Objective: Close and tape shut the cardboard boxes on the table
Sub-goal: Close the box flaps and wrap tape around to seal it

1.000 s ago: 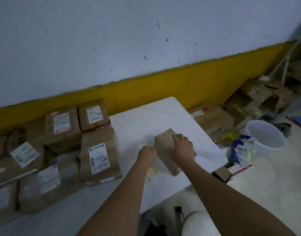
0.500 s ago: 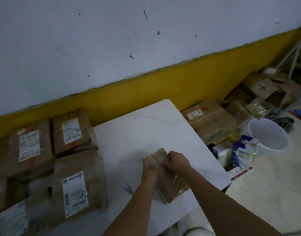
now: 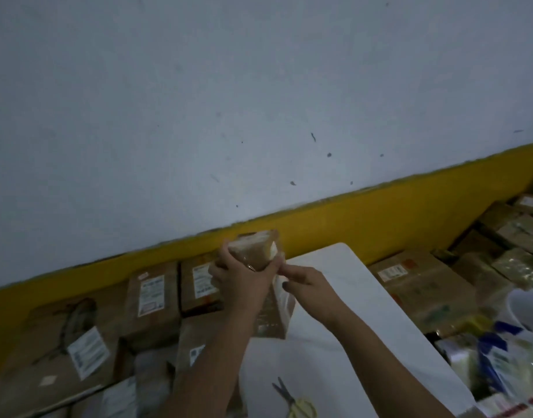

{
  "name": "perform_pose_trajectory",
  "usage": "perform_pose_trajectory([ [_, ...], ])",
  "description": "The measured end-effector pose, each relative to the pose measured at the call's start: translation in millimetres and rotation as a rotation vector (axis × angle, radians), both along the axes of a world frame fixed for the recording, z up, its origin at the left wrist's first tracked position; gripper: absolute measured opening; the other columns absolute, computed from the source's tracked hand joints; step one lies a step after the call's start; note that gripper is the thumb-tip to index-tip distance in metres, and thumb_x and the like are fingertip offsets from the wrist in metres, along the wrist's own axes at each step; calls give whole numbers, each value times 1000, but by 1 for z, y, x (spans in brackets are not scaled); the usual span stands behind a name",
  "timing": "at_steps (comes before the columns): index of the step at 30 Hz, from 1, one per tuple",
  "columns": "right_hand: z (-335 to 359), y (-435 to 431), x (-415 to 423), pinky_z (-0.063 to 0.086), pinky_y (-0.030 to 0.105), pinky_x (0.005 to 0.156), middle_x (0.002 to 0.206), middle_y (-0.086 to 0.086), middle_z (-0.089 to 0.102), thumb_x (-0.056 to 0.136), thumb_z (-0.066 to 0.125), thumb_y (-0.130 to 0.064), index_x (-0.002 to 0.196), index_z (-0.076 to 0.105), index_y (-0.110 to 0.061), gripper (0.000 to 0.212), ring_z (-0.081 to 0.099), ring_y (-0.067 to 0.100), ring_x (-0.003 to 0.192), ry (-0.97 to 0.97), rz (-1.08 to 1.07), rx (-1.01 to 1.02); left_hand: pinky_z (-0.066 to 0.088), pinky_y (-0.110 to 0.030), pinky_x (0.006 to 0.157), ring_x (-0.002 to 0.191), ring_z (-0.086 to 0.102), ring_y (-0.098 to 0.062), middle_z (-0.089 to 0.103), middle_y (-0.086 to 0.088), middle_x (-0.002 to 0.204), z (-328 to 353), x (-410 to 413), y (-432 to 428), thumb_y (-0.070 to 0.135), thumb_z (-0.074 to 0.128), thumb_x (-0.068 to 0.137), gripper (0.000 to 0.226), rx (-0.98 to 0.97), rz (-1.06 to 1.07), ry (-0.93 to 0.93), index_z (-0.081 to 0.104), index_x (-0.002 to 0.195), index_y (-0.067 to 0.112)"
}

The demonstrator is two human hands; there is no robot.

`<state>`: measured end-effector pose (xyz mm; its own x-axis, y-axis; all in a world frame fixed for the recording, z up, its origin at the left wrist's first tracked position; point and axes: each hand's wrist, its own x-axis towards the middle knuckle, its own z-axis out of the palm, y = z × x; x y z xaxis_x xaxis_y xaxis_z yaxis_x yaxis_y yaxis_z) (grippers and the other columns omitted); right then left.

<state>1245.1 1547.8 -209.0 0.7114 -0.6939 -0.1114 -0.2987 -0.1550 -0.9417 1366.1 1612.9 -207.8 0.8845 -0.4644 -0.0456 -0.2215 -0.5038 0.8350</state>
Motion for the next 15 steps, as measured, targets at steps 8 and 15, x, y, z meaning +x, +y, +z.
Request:
perform_pose_trajectory([
  [8, 42, -2, 7, 51, 44, 99, 142, -10, 45, 68, 79, -64, 153, 24, -33, 107, 55, 17, 122, -51, -9, 120, 54, -36, 71, 98, 65, -22, 60, -7, 122, 57, 56, 51, 40, 52, 98, 34, -469, -202, 403, 37, 129, 35],
  [15, 33, 17, 21, 44, 54, 106, 129, 3, 66, 68, 76, -68, 135, 53, -28, 82, 62, 28, 119, -194, 190, 369, 56, -42, 82, 106, 68, -26, 62, -10, 130, 68, 66, 79, 65, 69, 65, 86, -582, -265, 499, 44, 139, 29],
])
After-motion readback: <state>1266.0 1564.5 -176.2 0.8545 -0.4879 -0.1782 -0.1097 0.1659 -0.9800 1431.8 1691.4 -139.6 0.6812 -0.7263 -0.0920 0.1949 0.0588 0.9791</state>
